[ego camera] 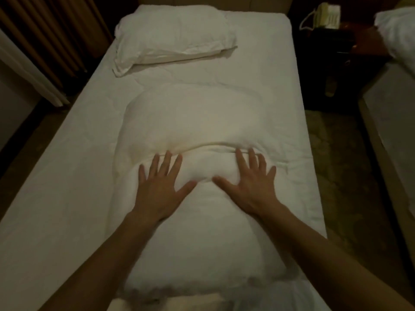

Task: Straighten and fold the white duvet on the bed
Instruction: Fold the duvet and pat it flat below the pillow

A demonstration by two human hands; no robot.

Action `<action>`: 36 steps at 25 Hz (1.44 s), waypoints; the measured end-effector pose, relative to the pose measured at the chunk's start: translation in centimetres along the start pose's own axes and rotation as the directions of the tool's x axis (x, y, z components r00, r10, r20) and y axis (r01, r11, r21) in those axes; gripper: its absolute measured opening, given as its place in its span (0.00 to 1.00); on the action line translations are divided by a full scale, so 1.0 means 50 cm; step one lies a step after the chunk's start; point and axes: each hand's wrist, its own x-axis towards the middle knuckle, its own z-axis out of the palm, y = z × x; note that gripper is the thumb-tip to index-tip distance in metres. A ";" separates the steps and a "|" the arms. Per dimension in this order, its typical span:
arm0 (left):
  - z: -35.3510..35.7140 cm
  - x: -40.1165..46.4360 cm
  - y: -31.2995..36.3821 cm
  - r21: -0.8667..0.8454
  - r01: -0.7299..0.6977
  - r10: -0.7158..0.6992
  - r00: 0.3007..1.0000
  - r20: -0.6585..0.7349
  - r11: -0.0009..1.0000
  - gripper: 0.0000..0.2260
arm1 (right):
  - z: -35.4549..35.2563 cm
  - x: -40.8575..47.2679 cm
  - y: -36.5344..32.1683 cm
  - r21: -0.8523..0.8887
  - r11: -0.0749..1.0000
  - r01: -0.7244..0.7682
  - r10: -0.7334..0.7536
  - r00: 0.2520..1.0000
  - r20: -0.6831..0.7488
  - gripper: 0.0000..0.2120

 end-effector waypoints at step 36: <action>0.288 -0.378 -0.157 0.179 -0.333 0.367 0.679 -0.636 0.926 0.19 | 0.366 -0.331 0.016 -0.094 0.906 0.413 -0.379 0.690 -0.617 0.27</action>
